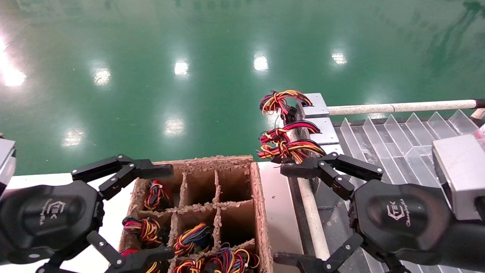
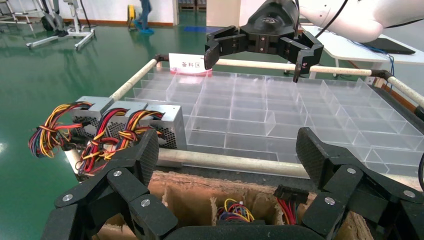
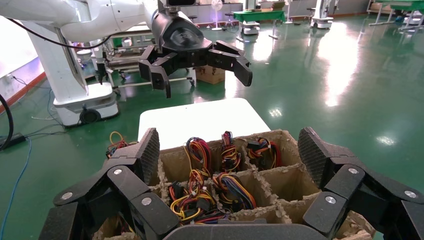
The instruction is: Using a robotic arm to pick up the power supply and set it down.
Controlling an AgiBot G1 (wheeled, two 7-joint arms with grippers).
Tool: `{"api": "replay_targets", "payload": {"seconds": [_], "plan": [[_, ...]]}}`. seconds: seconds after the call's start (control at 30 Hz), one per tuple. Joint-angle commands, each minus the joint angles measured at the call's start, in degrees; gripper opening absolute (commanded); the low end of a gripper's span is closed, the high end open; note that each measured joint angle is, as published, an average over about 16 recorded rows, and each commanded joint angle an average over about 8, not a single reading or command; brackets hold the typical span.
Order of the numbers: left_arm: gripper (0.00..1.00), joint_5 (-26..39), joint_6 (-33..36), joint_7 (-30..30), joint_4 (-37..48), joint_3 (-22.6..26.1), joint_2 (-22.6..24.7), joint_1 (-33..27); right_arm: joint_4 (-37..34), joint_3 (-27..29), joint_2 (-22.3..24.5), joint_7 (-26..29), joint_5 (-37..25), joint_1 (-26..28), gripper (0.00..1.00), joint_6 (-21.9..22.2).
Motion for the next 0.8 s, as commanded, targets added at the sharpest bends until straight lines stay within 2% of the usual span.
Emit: {"api": "replay_targets", "payload": {"seconds": [0.03,0.8], "plan": [[1.00,0.0,0.0,0.0,0.0,0.0,0.0,0.0,0.0,0.0,0.0,0.0,0.0,0.0,1.00,0.0],[1.00,0.0,0.0,0.0,0.0,0.0,0.0,0.0,0.0,0.0,0.0,0.0,0.0,0.0,1.00,0.0]]}}
